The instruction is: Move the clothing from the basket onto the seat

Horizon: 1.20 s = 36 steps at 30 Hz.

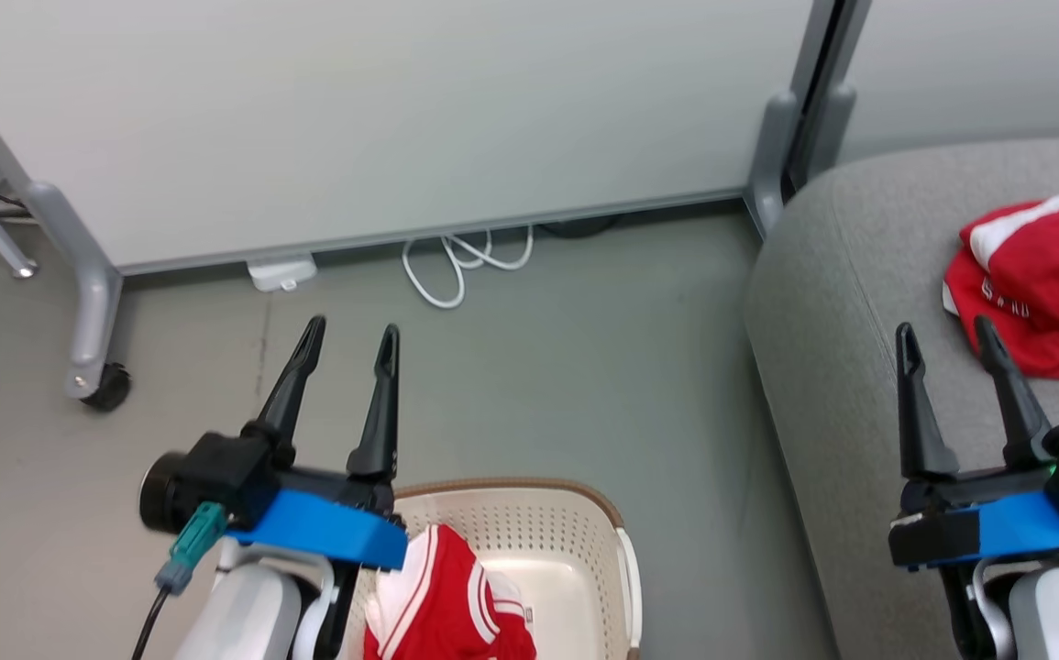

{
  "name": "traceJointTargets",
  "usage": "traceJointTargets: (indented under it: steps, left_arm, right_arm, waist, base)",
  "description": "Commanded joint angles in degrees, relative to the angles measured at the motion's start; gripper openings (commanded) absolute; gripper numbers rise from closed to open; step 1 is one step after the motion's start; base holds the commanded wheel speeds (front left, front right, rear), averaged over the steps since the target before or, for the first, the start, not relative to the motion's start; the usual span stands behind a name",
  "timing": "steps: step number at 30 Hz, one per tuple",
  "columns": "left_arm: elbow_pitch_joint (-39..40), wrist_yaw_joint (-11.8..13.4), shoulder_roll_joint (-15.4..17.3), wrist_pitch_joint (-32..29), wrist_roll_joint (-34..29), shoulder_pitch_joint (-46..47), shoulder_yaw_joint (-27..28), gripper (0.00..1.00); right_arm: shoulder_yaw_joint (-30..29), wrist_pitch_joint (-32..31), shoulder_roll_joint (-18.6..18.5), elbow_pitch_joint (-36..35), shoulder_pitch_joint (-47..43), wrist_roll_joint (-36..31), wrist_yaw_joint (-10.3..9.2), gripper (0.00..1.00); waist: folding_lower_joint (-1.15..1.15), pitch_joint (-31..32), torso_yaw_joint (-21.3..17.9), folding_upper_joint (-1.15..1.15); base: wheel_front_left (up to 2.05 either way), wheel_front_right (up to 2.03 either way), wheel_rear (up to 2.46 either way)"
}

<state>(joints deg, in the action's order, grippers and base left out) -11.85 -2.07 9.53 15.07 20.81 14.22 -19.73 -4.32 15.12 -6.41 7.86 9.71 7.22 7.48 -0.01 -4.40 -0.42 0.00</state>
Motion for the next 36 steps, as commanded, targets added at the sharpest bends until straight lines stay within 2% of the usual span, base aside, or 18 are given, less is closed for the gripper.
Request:
traceJointTargets:
  steps: [1,6,15,36]
  left_arm:
    - [0.2,-0.1,-0.1,0.1,-0.3,-0.9,0.4,1.00]
    - [1.1,-1.4,-1.6,0.1,-2.8,-5.8,5.0,1.00]
    - [1.4,-3.2,-3.7,0.1,-5.5,-9.8,9.4,1.00]
    - [0.5,-5.1,-6.0,0.2,-8.3,-11.5,13.3,1.00]
  right_arm:
    - [0.0,0.1,0.3,-0.3,-1.1,0.4,0.03,1.00]
    - [0.1,0.1,1.8,-1.8,-4.4,-0.3,0.03,1.00]
    - [0.0,0.1,3.4,-2.3,-8.1,0.6,0.03,1.00]
    - [-0.6,0.1,3.6,-1.3,-9.6,1.8,0.03,1.00]
  waist:
    - [0.01,1.8,1.4,0.00]
    - [0.01,4.5,3.2,0.00]
    - [0.01,5.8,5.0,0.00]
    - [0.01,5.8,4.8,0.00]
  base:
    - [0.00,0.00,0.00]
    - [0.00,0.00,0.00]
    - [0.00,0.00,0.00]
    - [0.00,0.00,0.00]
